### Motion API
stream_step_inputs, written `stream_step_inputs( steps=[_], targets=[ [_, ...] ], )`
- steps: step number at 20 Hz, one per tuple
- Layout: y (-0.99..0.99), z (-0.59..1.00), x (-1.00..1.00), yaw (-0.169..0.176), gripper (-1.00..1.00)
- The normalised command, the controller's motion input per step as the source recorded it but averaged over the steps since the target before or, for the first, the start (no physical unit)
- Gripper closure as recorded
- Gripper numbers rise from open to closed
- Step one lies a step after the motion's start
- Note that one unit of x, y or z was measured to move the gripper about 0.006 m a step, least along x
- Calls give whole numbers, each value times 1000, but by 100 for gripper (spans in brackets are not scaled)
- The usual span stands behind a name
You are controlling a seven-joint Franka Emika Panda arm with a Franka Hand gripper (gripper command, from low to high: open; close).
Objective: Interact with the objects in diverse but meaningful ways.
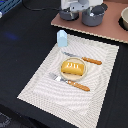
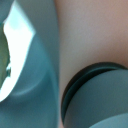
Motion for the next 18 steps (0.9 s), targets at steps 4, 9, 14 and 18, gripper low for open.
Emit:
stream_step_inputs(
  steps=[4,9,14,18],
  targets=[
    [368,80,251,0,-100],
    [271,0,194,-7,-100],
    [143,-5,216,-16,-100],
    [71,-32,174,-27,-100]
  ],
)
